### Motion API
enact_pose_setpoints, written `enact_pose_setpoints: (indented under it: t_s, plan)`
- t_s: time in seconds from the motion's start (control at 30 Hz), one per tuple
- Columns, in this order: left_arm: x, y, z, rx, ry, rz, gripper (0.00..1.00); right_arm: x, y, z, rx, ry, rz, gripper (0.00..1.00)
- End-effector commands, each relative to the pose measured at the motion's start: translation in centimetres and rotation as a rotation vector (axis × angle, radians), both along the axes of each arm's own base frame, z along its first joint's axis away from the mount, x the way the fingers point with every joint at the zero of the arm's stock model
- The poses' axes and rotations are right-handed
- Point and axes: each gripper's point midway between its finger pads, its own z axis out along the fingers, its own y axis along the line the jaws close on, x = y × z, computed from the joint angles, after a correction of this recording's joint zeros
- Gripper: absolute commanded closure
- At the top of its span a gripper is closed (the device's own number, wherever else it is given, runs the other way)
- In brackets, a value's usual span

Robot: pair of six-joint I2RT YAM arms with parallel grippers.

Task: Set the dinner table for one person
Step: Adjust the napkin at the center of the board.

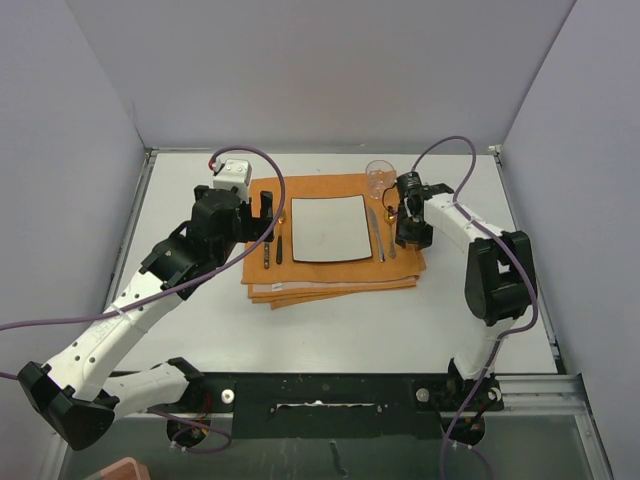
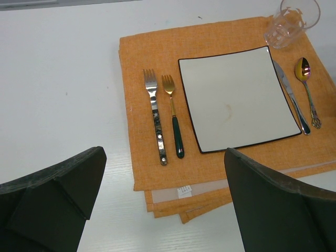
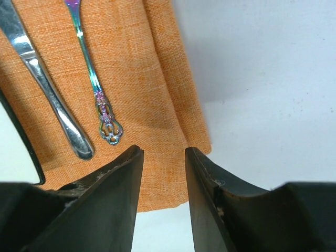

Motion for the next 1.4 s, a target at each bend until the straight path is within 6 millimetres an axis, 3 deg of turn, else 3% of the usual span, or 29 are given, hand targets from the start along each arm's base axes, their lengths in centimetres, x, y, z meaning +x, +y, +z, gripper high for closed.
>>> enact_pose_setpoints:
  t_s: [0.0,0.23,0.3,0.4,0.57,0.87,1.1,1.2,1.3,1.37]
  plan:
    - [0.3,0.5,3.2,-0.042,-0.083,0.021,0.02,0.5,-0.7,-0.8,-0.020,0.003,-0.008,0.61]
    - [0.2,0.6,3.4,-0.048,-0.088,0.026,0.02,-0.2,-0.6,-4.5,-0.024,0.090,-0.008,0.64]
    - [0.2,0.7,3.6,-0.050,-0.093,0.030,0.02,-0.4,-0.5,-5.4,-0.022,0.121,-0.002,0.75]
    - [0.1,0.9,3.9,-0.049,-0.099,0.033,0.02,-0.8,0.0,-6.1,0.000,0.142,0.005,1.00]
    - [0.0,1.2,4.2,-0.045,-0.107,0.039,0.02,-1.8,0.4,-5.6,0.013,0.130,0.005,1.00]
    - [0.3,0.9,4.5,-0.043,-0.113,0.034,0.02,-6.1,1.0,-4.4,0.016,0.109,-0.086,1.00]
    - [0.4,0.7,4.6,-0.047,-0.113,0.027,0.02,-6.0,0.8,-3.8,-0.033,0.097,-0.092,1.00]
    - [0.4,0.8,4.3,-0.037,-0.108,0.029,0.02,-4.0,0.2,-1.8,-0.082,0.043,-0.081,0.87]
    - [0.5,1.0,3.6,-0.008,-0.100,0.031,0.02,-1.4,-0.2,1.8,-0.122,-0.061,-0.074,0.58]
    - [0.7,1.2,3.0,0.019,-0.091,0.038,0.02,0.2,-0.4,4.7,-0.134,-0.140,-0.071,0.55]
